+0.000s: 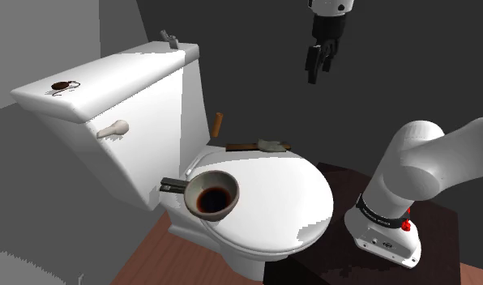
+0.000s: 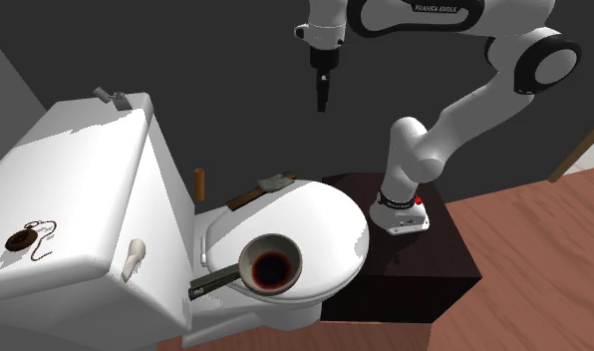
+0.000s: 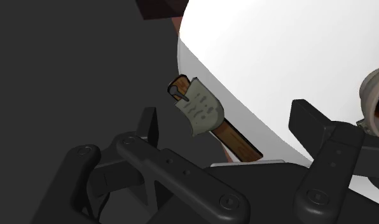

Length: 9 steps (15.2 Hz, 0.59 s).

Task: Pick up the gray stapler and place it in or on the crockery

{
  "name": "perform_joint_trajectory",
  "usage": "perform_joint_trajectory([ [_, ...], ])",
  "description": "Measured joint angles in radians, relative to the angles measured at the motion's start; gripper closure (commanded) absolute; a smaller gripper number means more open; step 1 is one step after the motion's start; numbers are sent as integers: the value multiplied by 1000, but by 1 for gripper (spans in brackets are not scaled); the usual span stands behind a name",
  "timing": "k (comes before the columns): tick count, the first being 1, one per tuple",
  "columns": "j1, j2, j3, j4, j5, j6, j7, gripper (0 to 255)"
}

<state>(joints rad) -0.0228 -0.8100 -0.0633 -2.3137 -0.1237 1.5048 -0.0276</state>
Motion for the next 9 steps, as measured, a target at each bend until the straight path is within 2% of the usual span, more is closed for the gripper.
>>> perform_joint_trajectory([
  [4, 18, 34, 16, -27, 17, 55, 10, 0],
  [9, 61, 164, 52, -24, 51, 172, 24, 0],
])
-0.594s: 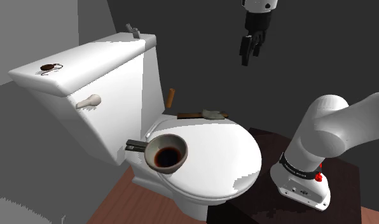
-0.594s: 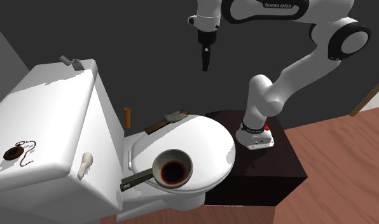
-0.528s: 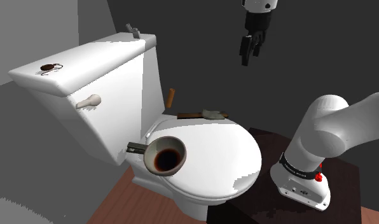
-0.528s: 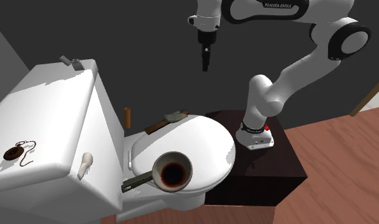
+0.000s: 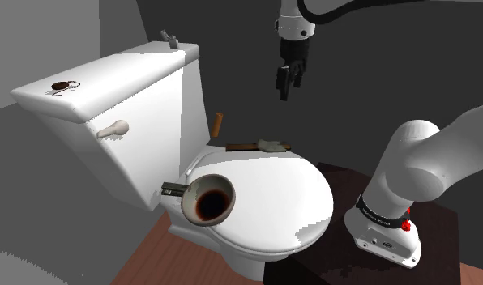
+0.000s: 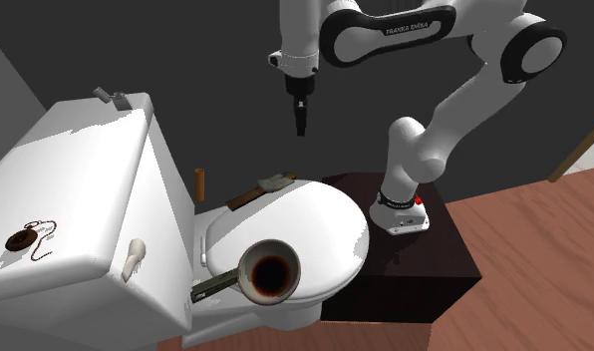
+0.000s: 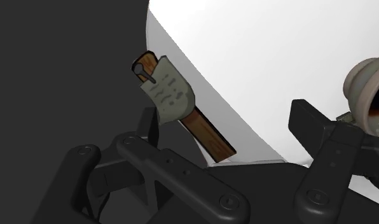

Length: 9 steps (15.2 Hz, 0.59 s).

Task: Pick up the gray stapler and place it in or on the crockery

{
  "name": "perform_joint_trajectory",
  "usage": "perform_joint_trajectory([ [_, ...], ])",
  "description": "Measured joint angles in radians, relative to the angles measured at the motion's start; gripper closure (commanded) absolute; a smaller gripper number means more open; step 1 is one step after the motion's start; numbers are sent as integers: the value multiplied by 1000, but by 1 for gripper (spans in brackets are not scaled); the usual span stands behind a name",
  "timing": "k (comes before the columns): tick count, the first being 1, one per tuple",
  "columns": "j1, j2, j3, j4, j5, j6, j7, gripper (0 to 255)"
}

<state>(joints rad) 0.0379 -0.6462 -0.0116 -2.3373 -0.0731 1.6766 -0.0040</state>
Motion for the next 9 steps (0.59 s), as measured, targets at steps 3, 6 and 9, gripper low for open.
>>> perform_joint_trajectory([
  [3, 23, 79, 19, 1, 16, 73, 3, 0],
  [6, 46, 162, 41, 17, 31, 137, 7, 0],
  [9, 68, 251, 66, 32, 44, 206, 15, 0],
])
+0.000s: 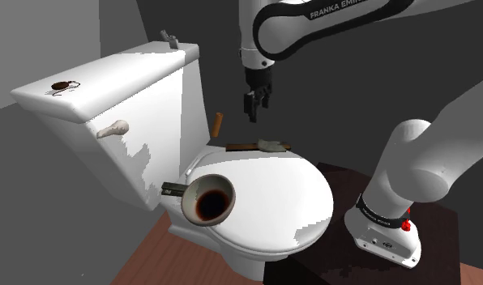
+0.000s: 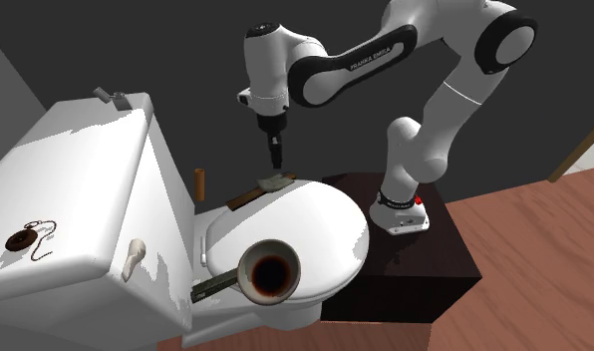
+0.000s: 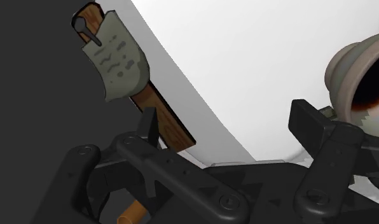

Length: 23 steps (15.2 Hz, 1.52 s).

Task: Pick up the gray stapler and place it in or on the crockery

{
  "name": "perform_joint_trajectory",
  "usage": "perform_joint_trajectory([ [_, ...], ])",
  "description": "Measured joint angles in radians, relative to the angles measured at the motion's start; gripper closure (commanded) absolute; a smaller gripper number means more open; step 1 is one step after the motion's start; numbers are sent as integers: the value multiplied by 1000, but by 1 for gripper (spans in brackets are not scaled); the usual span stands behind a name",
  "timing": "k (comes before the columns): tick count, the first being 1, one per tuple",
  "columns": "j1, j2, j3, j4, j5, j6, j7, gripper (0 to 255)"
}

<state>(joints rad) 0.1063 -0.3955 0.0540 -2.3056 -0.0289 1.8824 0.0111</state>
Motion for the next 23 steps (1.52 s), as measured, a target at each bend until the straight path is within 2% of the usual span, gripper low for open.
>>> perform_joint_trajectory([
  [8, 53, 254, 61, 109, 13, 136, 14, 0],
  [15, 101, 478, 113, 242, -4, 217, 37, 0],
  [23, 168, 758, 149, 475, -52, 251, 56, 0],
])
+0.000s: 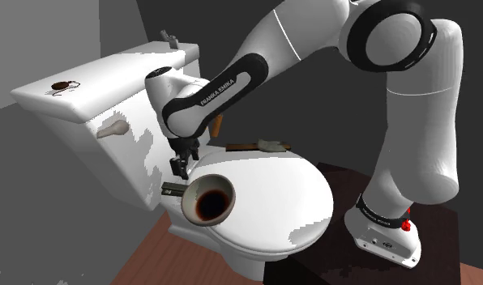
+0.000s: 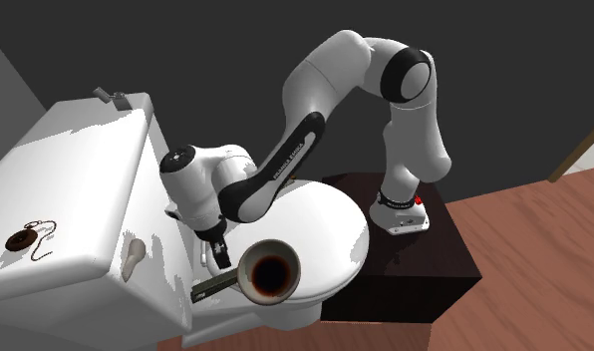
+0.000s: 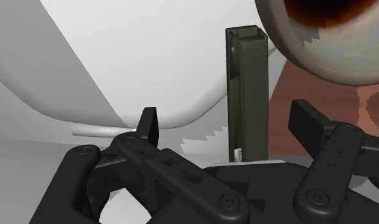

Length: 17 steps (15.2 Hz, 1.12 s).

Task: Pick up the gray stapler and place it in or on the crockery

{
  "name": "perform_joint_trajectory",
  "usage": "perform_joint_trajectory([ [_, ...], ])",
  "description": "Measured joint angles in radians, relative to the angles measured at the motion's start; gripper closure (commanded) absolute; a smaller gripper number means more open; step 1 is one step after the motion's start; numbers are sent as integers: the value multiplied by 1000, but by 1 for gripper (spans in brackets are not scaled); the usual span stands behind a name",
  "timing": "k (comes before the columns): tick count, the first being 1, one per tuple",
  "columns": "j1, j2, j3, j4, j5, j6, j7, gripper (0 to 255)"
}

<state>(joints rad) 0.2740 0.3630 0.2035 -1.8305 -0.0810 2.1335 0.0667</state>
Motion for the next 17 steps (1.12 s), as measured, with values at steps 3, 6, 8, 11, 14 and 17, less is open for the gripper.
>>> perform_joint_trajectory([
  [3, 28, 86, 9, 81, -17, 1, 8, 0],
  [6, 39, 107, 21, 138, -34, -107, 149, 0],
  [8, 23, 118, 47, 121, -50, -17, 249, 0],
  [11, -24, 162, 105, 116, -97, 41, 342, 0],
  [14, -78, 173, 173, 109, -147, 64, 393, 0],
  [17, -136, 194, 247, 121, -200, 52, 451, 0],
])
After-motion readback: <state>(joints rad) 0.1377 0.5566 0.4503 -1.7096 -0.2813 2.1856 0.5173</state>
